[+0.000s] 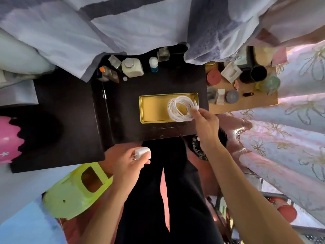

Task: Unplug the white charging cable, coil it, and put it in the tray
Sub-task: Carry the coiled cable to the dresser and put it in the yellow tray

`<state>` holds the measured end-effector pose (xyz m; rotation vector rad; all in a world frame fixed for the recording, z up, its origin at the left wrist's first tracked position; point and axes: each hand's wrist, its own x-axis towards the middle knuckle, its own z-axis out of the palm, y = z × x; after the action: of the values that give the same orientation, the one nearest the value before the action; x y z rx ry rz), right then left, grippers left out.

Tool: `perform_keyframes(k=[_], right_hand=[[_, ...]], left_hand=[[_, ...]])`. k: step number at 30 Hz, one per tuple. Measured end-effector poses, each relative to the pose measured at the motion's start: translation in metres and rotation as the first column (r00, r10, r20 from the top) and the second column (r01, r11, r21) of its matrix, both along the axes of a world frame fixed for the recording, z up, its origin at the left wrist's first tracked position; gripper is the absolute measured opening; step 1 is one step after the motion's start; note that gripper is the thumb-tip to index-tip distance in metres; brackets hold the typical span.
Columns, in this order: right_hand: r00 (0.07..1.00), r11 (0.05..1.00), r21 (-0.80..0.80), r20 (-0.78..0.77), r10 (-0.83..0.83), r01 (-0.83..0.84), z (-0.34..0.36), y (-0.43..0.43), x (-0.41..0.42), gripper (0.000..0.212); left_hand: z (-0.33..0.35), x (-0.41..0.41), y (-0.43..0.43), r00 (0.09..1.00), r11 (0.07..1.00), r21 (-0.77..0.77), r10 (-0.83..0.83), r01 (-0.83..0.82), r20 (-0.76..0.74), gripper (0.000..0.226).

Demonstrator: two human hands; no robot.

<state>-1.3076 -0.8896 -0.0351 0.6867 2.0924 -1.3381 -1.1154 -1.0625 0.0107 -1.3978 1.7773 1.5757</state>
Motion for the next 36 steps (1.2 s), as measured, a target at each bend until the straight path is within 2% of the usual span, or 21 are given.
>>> perform_keyframes(k=[3,6,10,14,18,21,24,29,32,36], right_hand=[[0.998,0.995,0.082,0.015,0.064,-0.065,-0.035,-0.009,-0.011,0.038],[0.988,0.972,0.187,0.084,0.127,-0.141,-0.061,-0.01,-0.009,0.043],[0.962,0.909,0.32,0.043,0.269,-0.268,-0.072,-0.009,-0.008,0.022],[0.937,0.839,0.439,0.021,0.348,-0.321,-0.074,-0.018,-0.015,0.031],[0.871,0.713,0.554,0.046,0.489,-0.43,-0.072,-0.028,-0.021,0.032],[0.804,0.608,0.609,0.082,0.59,-0.508,-0.071,-0.031,-0.022,0.033],[0.756,0.546,0.633,0.099,0.647,-0.549,-0.07,-0.028,-0.02,0.031],[0.753,0.569,0.633,0.032,0.657,-0.524,-0.068,-0.019,-0.014,0.032],[0.756,0.627,0.612,-0.071,0.651,-0.482,-0.063,-0.014,-0.005,0.03],[0.77,0.727,0.532,-0.201,0.606,-0.434,-0.061,-0.005,0.006,0.023]], left_hand=[[-0.016,-0.001,0.004,0.999,0.999,-0.02,0.031,-0.031,0.009,0.015],[-0.028,-0.012,0.003,0.999,0.997,-0.079,0.006,-0.003,0.035,0.017],[-0.039,-0.041,-0.003,0.999,0.982,-0.184,-0.046,0.047,0.009,0.01],[-0.052,-0.072,-0.011,0.996,0.961,-0.26,-0.093,0.09,-0.002,0.017],[-0.064,-0.1,-0.015,0.989,0.925,-0.353,-0.143,0.142,0.023,0.028],[-0.072,-0.117,-0.018,0.974,0.855,-0.467,-0.219,0.224,0.067,0.032],[-0.081,-0.134,-0.021,0.938,0.777,-0.527,-0.306,0.345,0.162,0.034],[-0.099,-0.153,-0.019,0.888,0.681,-0.572,-0.385,0.457,0.252,0.037],[-0.108,-0.161,-0.017,0.872,0.642,-0.594,-0.408,0.486,0.272,0.037],[-0.119,-0.168,-0.013,0.875,0.633,-0.606,-0.388,0.481,0.289,0.035]])
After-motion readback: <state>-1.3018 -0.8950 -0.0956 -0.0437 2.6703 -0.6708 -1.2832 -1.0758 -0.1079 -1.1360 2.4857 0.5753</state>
